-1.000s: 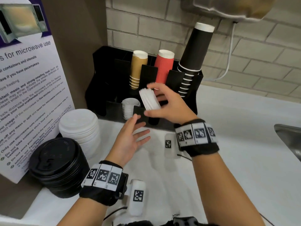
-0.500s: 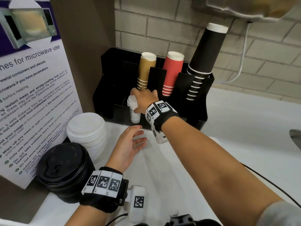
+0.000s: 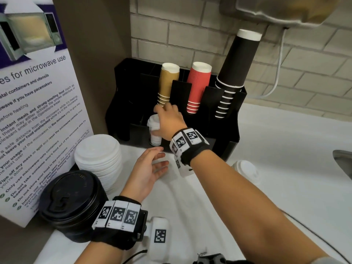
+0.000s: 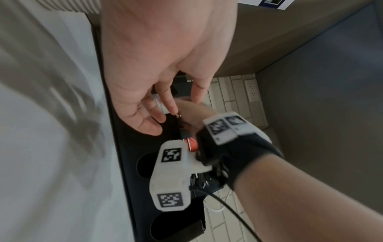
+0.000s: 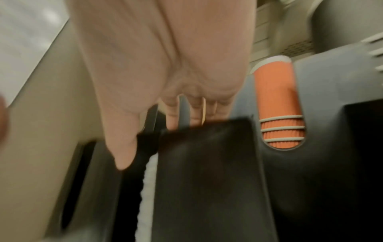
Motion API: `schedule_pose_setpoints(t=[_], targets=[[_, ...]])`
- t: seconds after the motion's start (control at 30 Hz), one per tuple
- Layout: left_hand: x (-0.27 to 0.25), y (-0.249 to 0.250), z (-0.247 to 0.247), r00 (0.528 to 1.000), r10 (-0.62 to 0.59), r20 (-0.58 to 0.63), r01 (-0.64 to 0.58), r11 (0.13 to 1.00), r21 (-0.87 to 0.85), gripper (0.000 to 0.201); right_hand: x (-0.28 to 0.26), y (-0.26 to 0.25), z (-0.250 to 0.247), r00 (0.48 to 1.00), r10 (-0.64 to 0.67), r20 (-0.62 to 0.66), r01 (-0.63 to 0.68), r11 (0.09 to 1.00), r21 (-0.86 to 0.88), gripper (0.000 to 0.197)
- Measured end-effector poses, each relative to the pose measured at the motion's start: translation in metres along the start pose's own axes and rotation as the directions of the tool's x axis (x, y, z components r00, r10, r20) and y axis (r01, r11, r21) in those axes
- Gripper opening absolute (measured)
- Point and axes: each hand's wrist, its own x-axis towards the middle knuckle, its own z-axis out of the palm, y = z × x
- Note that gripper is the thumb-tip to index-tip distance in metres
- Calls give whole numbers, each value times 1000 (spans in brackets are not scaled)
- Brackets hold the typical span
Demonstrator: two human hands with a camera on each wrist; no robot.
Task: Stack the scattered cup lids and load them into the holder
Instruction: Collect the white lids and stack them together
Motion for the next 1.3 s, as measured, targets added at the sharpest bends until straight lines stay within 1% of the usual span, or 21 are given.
schedule_pose_setpoints(t=[0.03,0.1,0.17,0.2,0.27,0.33,0.37,0.43,0.47,0.5,0.6,0.73,0.93,0.97,1.0,1.07,1.1,1.13,1.2,1.23,1.3], targets=[[0,0,0,1000,-2,1,2,1000,7,13,-8,3,-9,996,34,-77,-23,990,138,66],[1,1,0,1000,-14,5,14,1000,12,13,-30,15,-28,973,135,-189,-58,929,365,56],[1,1,1,1000,-21,11,20,1000,22,11,-59,39,-45,939,264,-220,-126,860,495,49],[1,1,2,1000,-21,17,20,999,31,11,-77,53,-51,917,340,-207,-188,829,526,48],[0,1,4,999,-16,34,15,999,44,12,-114,86,-59,860,497,-118,-374,770,518,48],[-2,0,7,999,-17,48,14,998,54,14,-149,114,-60,773,634,22,-589,704,396,54],[-3,-1,9,998,-20,56,17,998,58,14,-164,124,-58,726,682,91,-668,668,326,59],[-5,-3,12,997,-32,69,28,997,66,14,-184,136,-52,651,730,208,-755,598,268,70],[-7,-4,15,996,-40,77,35,997,70,14,-192,140,-50,634,733,247,-770,571,285,75],[-8,-5,15,996,-43,82,37,997,72,14,-195,141,-46,632,725,273,-771,552,318,79],[-12,-6,19,994,-58,95,50,996,80,14,-199,143,-35,635,710,303,-765,524,375,85],[-17,-8,22,993,-59,98,50,995,90,14,-198,140,-25,658,698,283,-748,562,353,80],[-23,-9,24,993,-54,105,43,994,101,14,-197,138,-29,652,713,258,-755,582,301,75],[-24,-8,24,992,-49,113,36,993,115,14,-197,138,-33,667,707,236,-742,597,306,74],[-25,-8,26,991,-42,131,23,990,142,14,-196,136,-37,695,689,208,-712,618,334,74],[-28,-8,29,976,-14,218,-40,970,239,17,-193,128,-48,784,603,147,-593,657,465,72],[-30,-9,31,957,7,289,-97,949,299,27,-190,120,-54,831,543,123,-513,661,547,69],[-33,-11,33,929,21,369,-159,924,348,42,-186,109,-59,872,476,115,-436,648,624,66],[-37,-13,39,866,24,499,-247,888,387,72,-177,86,-61,935,323,147,-320,588,743,62],[-39,-14,42,841,32,539,-272,888,371,81,-174,76,-60,953,252,169,-286,560,777,61],[-40,-15,46,817,92,570,-313,900,304,85,-169,61,-56,969,160,189,-246,534,809,58]])
